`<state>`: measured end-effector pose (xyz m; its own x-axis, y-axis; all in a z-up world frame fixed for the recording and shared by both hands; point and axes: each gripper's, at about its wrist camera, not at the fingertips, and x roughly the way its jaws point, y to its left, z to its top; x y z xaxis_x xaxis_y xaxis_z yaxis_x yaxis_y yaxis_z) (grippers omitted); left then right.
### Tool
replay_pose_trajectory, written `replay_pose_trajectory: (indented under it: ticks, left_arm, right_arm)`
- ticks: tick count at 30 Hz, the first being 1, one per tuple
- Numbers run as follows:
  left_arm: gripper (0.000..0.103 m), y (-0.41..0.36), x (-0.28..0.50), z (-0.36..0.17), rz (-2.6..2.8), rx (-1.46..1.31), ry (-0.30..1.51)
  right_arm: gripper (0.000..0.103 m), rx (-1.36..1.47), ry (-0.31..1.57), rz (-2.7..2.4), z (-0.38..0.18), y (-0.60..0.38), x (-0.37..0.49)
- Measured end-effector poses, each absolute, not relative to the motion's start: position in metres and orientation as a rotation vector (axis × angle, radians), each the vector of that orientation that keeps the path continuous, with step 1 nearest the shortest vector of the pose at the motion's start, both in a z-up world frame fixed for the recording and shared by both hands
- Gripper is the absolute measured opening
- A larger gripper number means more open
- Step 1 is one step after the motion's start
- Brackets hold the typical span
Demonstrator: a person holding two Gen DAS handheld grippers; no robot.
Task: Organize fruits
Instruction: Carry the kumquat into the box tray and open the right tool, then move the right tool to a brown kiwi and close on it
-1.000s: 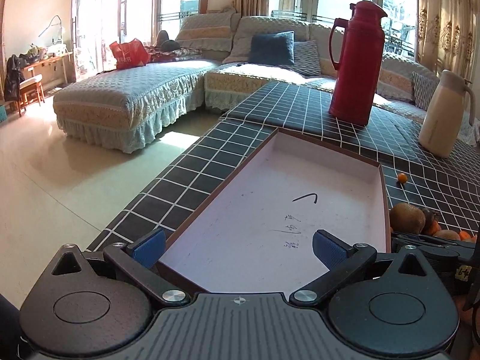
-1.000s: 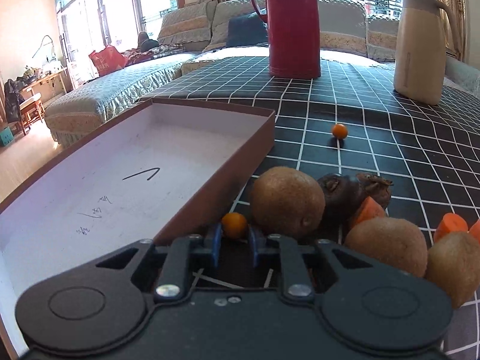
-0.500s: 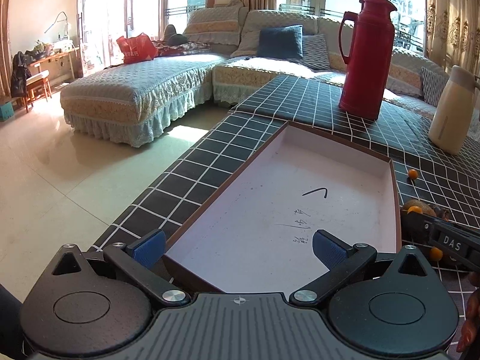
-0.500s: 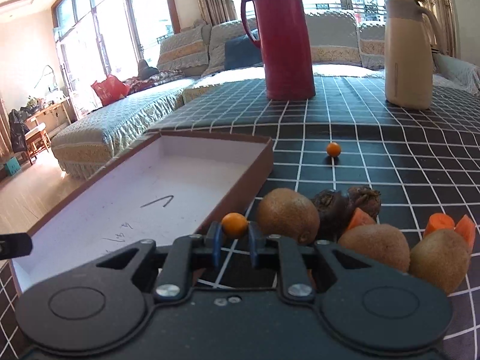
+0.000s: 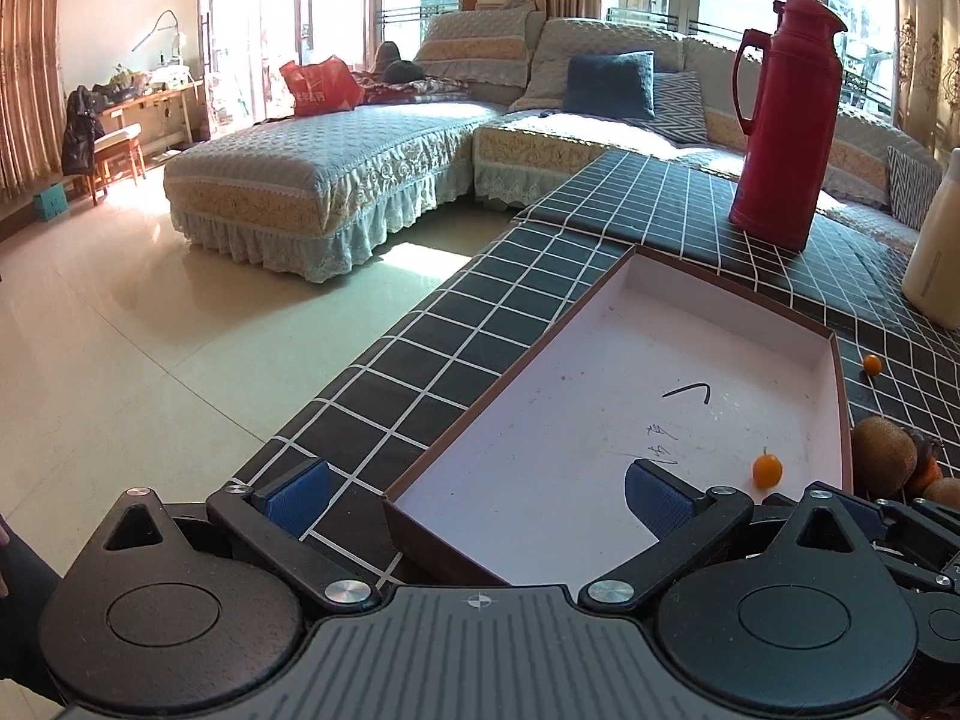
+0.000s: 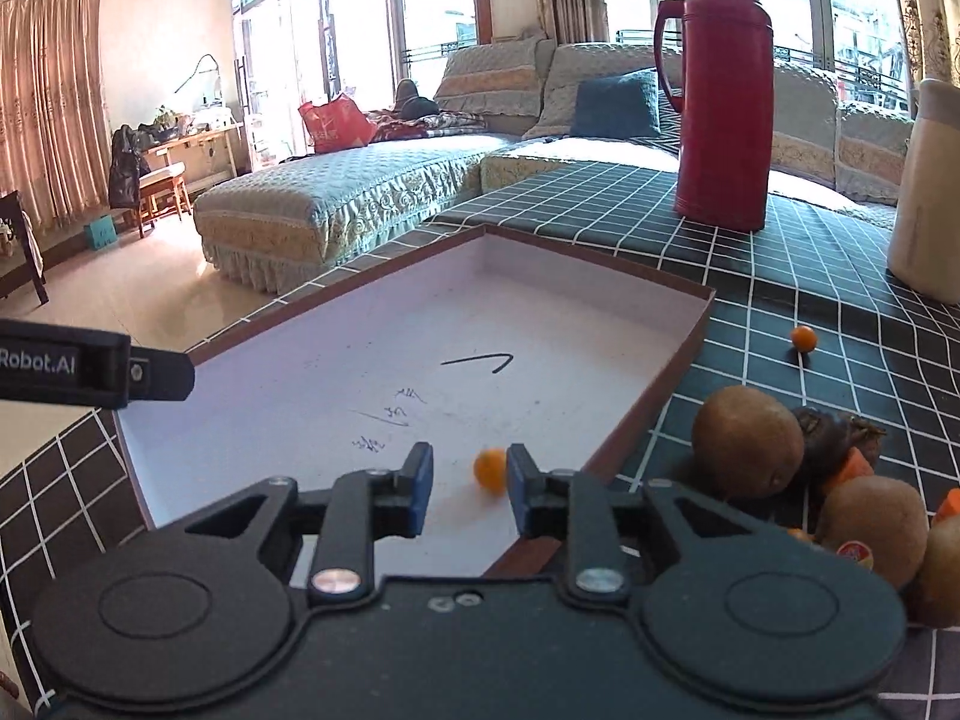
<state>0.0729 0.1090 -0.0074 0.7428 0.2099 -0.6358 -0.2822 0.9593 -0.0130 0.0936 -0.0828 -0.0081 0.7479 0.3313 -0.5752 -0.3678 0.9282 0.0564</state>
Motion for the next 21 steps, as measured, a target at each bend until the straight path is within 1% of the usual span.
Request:
replay_pose_trajectory:
  ticks: [3, 7, 10, 15, 21]
  left_arm:
    - [0.103, 0.108, 0.074, -0.009, 0.267, -0.125, 0.688]
    - [0.103, 0.103, 0.076, -0.01, 0.248, -0.131, 0.69]
    - [0.103, 0.096, 0.076, -0.01, 0.223, -0.133, 0.692]
    - [0.103, 0.076, 0.077, -0.011, 0.194, -0.102, 0.7]
    - [0.103, 0.043, 0.078, -0.01, 0.142, -0.069, 0.703]
  right_arm:
    - [0.028, -0.055, 0.612, 0.383, -0.008, -0.084, 0.093]
    - [0.034, 0.007, 0.582, 0.393, -0.001, -0.096, 0.085]
    - [0.036, 0.019, 0.555, 0.372, 0.006, -0.107, 0.08]
    - [0.037, 0.054, 0.548, 0.291, 0.013, -0.137, 0.073]
    - [0.037, 0.074, 0.575, 0.17, 0.008, -0.176, 0.064]
